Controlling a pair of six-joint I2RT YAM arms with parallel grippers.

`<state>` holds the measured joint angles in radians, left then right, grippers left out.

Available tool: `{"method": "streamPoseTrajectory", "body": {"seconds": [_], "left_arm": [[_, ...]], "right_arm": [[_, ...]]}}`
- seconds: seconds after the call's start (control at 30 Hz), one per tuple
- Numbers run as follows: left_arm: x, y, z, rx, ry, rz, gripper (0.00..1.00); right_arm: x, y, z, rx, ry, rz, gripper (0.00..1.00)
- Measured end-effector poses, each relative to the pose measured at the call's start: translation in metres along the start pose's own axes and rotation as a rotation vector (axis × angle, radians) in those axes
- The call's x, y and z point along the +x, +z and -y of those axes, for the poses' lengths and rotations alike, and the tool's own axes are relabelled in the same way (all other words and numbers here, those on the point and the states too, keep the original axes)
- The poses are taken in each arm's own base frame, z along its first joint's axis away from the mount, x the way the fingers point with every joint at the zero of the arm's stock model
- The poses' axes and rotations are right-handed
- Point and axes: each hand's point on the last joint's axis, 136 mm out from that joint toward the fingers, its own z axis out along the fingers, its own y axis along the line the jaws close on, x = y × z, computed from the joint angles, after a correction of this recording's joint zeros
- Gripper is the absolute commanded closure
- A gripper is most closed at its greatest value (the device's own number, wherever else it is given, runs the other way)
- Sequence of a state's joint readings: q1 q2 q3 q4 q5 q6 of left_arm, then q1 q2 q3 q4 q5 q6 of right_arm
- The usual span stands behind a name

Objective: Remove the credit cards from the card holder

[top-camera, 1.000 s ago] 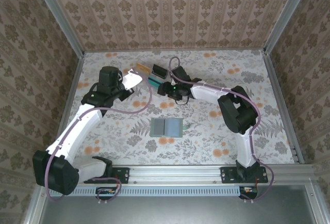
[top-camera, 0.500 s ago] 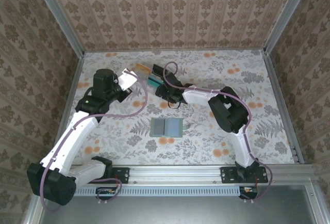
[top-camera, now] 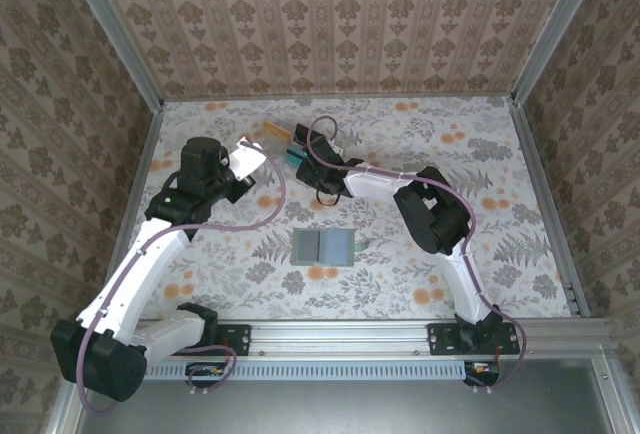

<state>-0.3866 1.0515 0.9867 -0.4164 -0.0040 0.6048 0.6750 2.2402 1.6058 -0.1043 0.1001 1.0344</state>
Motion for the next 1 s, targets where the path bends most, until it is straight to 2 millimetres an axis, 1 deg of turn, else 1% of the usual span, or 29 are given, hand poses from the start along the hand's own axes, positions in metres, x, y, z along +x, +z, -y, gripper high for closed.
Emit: {"method": "streamPoseTrajectory", "body": {"seconds": [0.13,0.3,0.37,0.6,0.73,0.83,0.93,1.0], "left_arm": [[0.0,-0.001,0.0,0.0,0.0,0.0,1.0],[0.0,-0.002,0.0,-0.001,0.0,0.003,1.0],[0.0,-0.002,0.0,-0.001,0.0,0.002,1.0],[0.002,-0.003,0.002,0.004,0.001,-0.004,1.0],[0.003,-0.005,0.004,0.009,0.001,-0.002,1.0],[0.003,-0.006,0.007,0.025,0.011,0.0,1.0],[0.004,-0.007,0.017,0.07,0.04,0.006,1.0],[0.005,-0.007,0.023,0.104,0.062,0.008,1.0]], "right_arm": [[0.004,0.002,0.003,0.017,-0.016,-0.01,0.65],[0.004,0.001,0.002,0.015,-0.045,-0.01,0.77],[0.004,-0.001,0.002,0.013,-0.063,-0.01,0.79],[0.006,-0.013,0.016,0.026,-0.138,-0.029,0.77],[0.008,-0.023,0.028,0.038,-0.184,-0.058,0.77],[0.008,-0.027,0.035,0.036,-0.215,-0.081,0.71],[0.009,-0.028,0.039,0.028,-0.243,-0.106,0.65],[0.012,-0.029,0.04,0.021,-0.258,-0.122,0.64]]}}
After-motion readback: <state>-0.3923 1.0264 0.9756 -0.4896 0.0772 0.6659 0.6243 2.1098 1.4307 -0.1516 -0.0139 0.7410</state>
